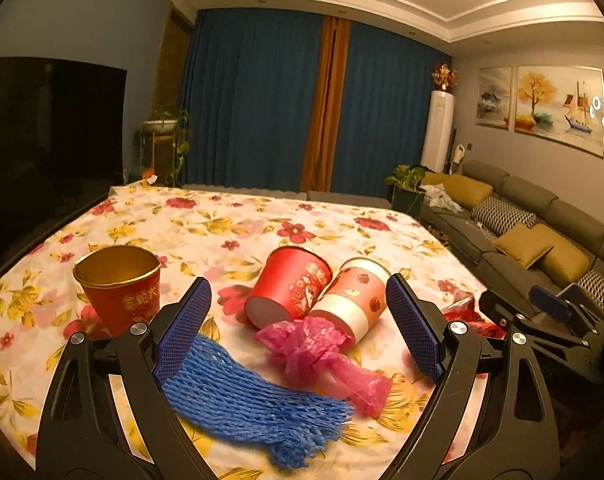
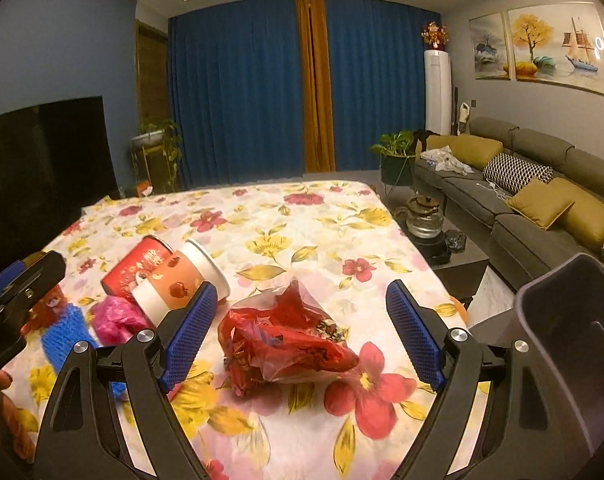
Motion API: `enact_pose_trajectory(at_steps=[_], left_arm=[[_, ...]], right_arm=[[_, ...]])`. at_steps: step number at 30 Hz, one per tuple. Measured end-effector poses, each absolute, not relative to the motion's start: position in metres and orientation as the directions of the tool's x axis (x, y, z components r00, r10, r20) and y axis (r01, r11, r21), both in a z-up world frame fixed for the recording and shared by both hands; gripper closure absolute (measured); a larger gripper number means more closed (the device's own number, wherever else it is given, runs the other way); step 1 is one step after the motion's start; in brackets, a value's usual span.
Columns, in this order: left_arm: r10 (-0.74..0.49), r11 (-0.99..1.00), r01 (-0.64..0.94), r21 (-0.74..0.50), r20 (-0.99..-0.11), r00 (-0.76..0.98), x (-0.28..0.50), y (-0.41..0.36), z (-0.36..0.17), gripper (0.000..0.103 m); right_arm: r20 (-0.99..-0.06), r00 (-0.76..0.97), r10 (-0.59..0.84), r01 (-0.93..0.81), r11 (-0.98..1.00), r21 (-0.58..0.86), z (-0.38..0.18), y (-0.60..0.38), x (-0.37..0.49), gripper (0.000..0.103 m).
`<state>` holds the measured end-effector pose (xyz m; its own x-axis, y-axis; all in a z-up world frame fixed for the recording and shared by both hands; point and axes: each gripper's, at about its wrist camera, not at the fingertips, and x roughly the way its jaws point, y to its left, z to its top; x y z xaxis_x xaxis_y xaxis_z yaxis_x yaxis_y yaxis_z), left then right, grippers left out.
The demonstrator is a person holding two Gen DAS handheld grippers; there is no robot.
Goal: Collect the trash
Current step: 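Grasp the red-white wrapper with the right tool, then grasp the pink plastic bag with the left tool while the right tool holds the wrapper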
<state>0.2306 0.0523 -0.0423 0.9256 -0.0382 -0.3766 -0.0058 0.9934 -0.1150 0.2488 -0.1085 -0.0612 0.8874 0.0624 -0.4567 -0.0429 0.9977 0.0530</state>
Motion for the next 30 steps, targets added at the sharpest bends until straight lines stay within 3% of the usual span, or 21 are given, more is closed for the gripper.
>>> enact_pose_trajectory(at_steps=[5,11,14,19,23,25,30], left_arm=[[-0.044,0.993,-0.005,-0.116,-0.415,0.909,0.236,0.058,-0.051,0.016],[-0.055,0.994,0.01,-0.106,-0.431,0.901,0.238,0.054,-0.055,0.016],[-0.059,0.996,0.02,-0.092,-0.445,0.893,0.239,0.05,-0.058,0.016],[-0.077,0.994,0.033,-0.103,-0.464,0.883,0.242,0.051,-0.062,0.016],[-0.095,0.991,0.037,-0.128,-0.48,0.872,0.246,0.055,-0.064,0.017],[-0.106,0.99,0.048,-0.131,-0.485,0.868,0.248,0.054,-0.064,0.019],[-0.137,0.988,0.076,-0.137,-0.515,0.846,0.254,0.051,-0.067,0.026]], right_arm=[[-0.496,0.866,0.057,-0.038,0.998,0.048,-0.07,-0.105,0.269,0.021],[-0.533,0.843,0.074,-0.051,0.997,0.059,-0.076,-0.105,0.283,0.031],[-0.56,0.824,0.089,-0.062,0.996,0.068,-0.079,-0.105,0.288,0.04],[-0.574,0.809,0.127,-0.089,0.992,0.093,-0.082,-0.107,0.289,0.071],[-0.568,0.81,0.146,-0.102,0.989,0.108,-0.081,-0.108,0.286,0.077],[-0.558,0.815,0.154,-0.106,0.987,0.117,-0.079,-0.109,0.283,0.1],[-0.544,0.822,0.168,-0.112,0.985,0.134,-0.077,-0.113,0.277,0.1]])
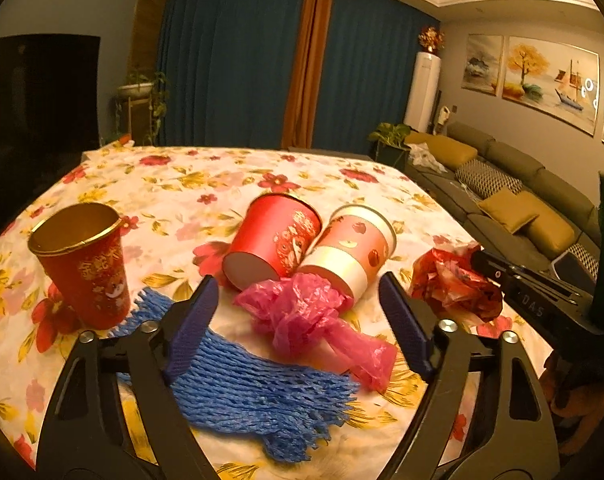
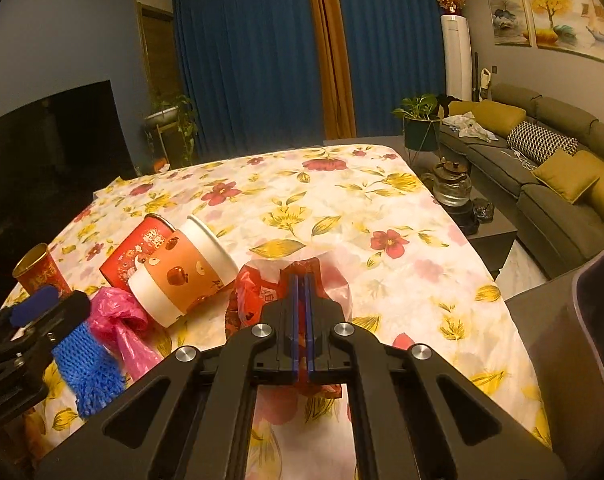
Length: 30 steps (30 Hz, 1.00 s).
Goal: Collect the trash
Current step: 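Grasp the pink plastic bag with the left tool while the right tool holds the wrapper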
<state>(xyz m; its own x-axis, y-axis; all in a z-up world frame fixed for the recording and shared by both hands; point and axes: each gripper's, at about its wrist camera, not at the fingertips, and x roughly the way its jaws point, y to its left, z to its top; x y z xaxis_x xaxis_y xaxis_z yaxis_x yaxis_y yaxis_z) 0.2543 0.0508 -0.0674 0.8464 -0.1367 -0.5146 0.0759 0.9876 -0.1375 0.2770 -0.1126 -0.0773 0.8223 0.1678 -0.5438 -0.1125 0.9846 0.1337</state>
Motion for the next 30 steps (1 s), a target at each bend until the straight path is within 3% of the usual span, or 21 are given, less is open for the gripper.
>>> enact_pose_trajectory(at_steps=[6,11,20,30], left_arm=[[-0.164,0.983,0.087,-0.161,-0.556,0.815,0.262,0.052,-0.073,0.038],[-0.195,0.977,0.1,-0.188,-0.601,0.775,0.269,0.053,-0.081,0.065],[-0.219,0.973,0.133,-0.188,-0.579,0.785,0.262,0.049,-0.078,0.098],[-0.228,0.958,0.122,-0.259,-0.436,0.87,0.232,0.067,-0.052,0.1]], right_arm=[[-0.52,0.836,0.174,-0.117,0.983,0.141,-0.073,-0.115,0.269,0.1],[-0.503,0.845,0.182,-0.12,0.981,0.154,-0.069,-0.117,0.264,0.1],[-0.493,0.85,0.185,-0.126,0.98,0.151,-0.067,-0.117,0.261,0.1],[-0.455,0.868,0.199,-0.143,0.978,0.154,-0.055,-0.121,0.243,0.1]])
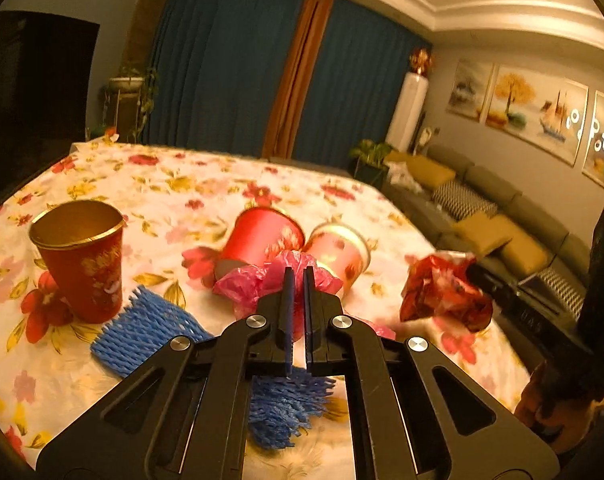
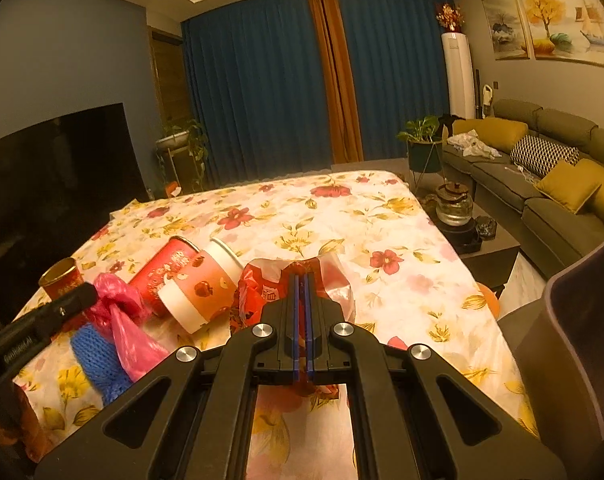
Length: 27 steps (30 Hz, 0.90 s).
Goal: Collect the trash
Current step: 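Grasp the pink plastic bag with the left tool while the right tool holds the wrapper, then carry the wrapper and pink bag in both tools over the grey bin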
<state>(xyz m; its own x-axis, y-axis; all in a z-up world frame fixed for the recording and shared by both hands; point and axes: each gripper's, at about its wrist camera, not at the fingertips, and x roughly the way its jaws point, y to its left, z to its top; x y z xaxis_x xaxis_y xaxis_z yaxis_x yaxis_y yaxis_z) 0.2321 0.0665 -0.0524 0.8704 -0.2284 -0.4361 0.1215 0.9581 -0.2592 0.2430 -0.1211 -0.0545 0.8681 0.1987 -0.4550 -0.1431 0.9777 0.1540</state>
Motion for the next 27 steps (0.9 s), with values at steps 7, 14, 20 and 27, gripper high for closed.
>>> enact_pose_trajectory(at_steps=[7,14,20,27], left_arm=[[-0.222,0.961,0.133,-0.244,-0.386,0.895,0.221,0.062,-0.038,0.1],[-0.235,0.962,0.161,-0.223,-0.365,0.901,0.208,0.047,-0.023,0.1],[-0.25,0.96,0.186,-0.211,-0.341,0.906,0.194,0.029,-0.006,0.1],[-0.286,0.953,0.235,-0.19,-0.317,0.904,0.178,-0.004,0.011,0.1]], right_arm=[[-0.406,0.892,0.2,-0.154,0.977,0.145,-0.035,-0.129,0.219,0.1],[-0.372,0.908,0.192,-0.153,0.979,0.131,-0.019,-0.141,0.198,0.1],[-0.343,0.922,0.178,-0.142,0.981,0.13,-0.006,-0.158,0.179,0.1],[-0.311,0.94,0.142,-0.106,0.986,0.129,0.005,-0.185,0.154,0.1]])
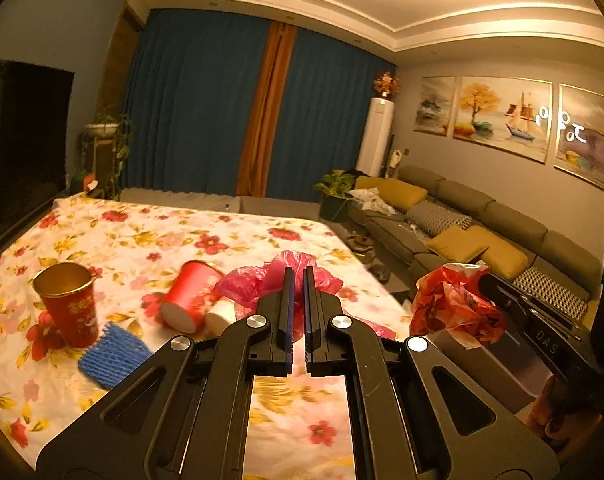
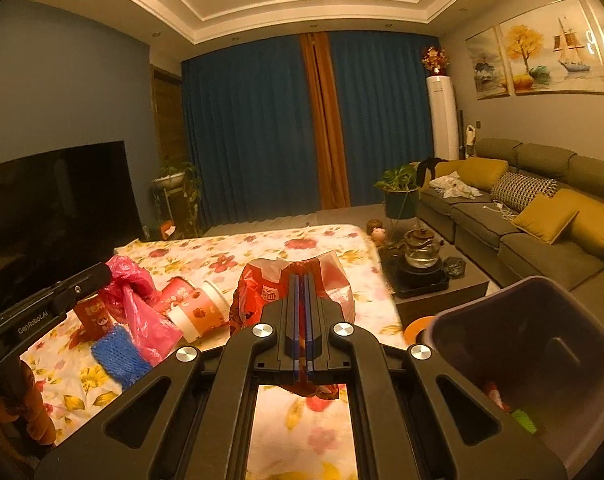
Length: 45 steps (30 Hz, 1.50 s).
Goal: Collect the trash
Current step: 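Carry the wrapper and pink bag in both tools over the grey bin, then open both tools over the grey bin to drop wrapper and bag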
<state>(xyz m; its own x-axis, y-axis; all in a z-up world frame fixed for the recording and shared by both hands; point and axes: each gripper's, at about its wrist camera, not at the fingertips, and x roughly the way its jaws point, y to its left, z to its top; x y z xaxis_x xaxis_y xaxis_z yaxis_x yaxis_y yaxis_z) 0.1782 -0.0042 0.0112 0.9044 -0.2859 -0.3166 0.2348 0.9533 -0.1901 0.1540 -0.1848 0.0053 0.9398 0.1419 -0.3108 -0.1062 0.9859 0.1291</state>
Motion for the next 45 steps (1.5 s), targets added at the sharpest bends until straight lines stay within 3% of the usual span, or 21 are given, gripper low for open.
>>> enact_pose_trajectory(at_steps=[24,45], left_arm=[[-0.546,0.836,0.535,-0.125,-0.297,0.784,0.16,-0.197,0.03,0.1],[-0.59,0.797,0.593,-0.116,-0.356,0.724,0.185,-0.262,-0.001,0.1]], right_arm=[[-0.247,0.958,-0.142,0.179,0.975,0.133,0.01,-0.33,0.083,0.1],[-0.253,0.946,-0.202,0.248,0.955,0.163,0.0,-0.362,0.082,0.1]])
